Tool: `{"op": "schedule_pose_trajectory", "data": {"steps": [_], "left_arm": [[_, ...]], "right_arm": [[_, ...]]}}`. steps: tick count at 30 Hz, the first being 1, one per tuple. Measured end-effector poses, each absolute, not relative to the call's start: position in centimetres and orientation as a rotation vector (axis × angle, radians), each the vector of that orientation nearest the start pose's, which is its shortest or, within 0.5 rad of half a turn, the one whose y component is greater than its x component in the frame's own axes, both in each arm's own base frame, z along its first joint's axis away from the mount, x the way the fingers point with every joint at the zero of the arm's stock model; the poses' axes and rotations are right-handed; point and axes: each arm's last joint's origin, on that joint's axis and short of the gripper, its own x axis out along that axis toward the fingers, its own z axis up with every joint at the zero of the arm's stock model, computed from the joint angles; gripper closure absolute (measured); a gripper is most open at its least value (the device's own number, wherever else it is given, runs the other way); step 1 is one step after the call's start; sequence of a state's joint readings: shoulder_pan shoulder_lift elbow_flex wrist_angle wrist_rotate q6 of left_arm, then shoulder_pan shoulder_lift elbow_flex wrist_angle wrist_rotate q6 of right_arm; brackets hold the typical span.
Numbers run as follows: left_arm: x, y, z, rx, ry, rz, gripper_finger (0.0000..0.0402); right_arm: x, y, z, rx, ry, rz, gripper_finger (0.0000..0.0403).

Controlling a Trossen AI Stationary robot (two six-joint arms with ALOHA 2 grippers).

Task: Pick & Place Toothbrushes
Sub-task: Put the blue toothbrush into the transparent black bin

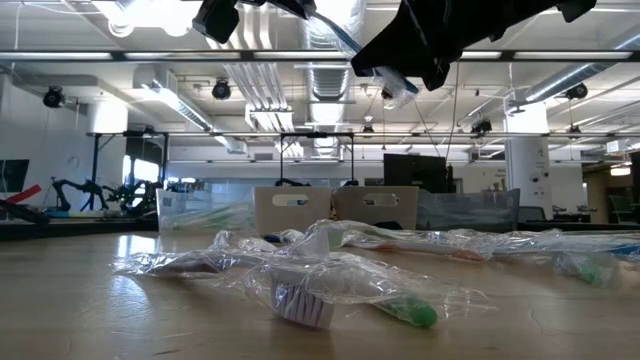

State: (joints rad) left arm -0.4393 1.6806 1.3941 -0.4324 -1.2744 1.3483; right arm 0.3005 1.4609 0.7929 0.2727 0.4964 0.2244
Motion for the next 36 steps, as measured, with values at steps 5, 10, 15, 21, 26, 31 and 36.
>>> {"op": "schedule_pose_trajectory", "data": {"steps": [5,10,15,21,26,31,36], "left_arm": [[33.6,-12.7,30.4,1.760,0.995,0.383,0.0343],[33.6,-12.8,30.4,1.739,0.986,0.393,0.0320],[33.6,-12.8,30.4,1.727,0.981,0.399,0.0271],[33.5,-12.8,30.4,1.709,0.979,0.423,0.0213],[32.9,-12.5,30.8,1.668,0.993,0.519,0.0188],[30.4,-11.2,32.2,1.547,0.976,0.641,0.0184],[26.4,-9.4,33.3,1.233,0.907,0.661,0.0184]], "right_arm": [[29.7,7.7,22.5,0.068,0.340,-0.234,0.0336],[29.7,7.7,22.5,0.067,0.340,-0.238,0.0368],[29.7,7.8,22.5,0.066,0.342,-0.235,0.0383],[29.7,7.8,22.5,0.066,0.343,-0.236,0.0376],[29.7,7.7,22.5,0.065,0.345,-0.236,0.0380],[29.7,7.7,22.5,0.065,0.346,-0.237,0.0384],[29.6,7.7,22.6,0.066,0.342,-0.237,0.0371]]}}
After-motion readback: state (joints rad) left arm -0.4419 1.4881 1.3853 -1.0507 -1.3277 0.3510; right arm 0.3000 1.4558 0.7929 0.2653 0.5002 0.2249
